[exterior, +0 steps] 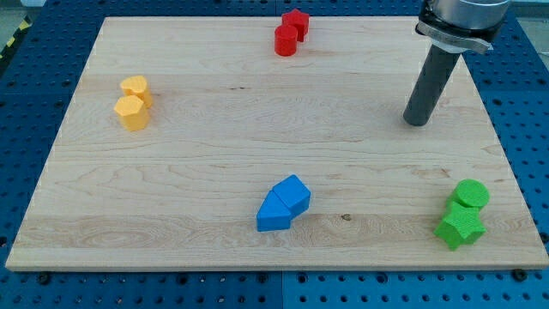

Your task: Point your arm at the bottom right

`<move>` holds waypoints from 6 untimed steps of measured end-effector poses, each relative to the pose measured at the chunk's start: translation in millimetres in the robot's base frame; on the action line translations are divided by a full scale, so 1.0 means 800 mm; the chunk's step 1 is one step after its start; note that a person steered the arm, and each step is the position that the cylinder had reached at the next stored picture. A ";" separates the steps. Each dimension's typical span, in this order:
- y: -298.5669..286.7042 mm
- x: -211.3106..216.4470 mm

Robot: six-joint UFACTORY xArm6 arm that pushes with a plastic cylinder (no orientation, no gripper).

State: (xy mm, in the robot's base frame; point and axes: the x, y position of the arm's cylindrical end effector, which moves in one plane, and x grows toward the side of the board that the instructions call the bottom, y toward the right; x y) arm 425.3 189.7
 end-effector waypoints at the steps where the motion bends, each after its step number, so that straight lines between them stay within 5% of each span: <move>1: 0.000 0.000; 6: -0.020 -0.016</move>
State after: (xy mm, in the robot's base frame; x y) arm 412.6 174.0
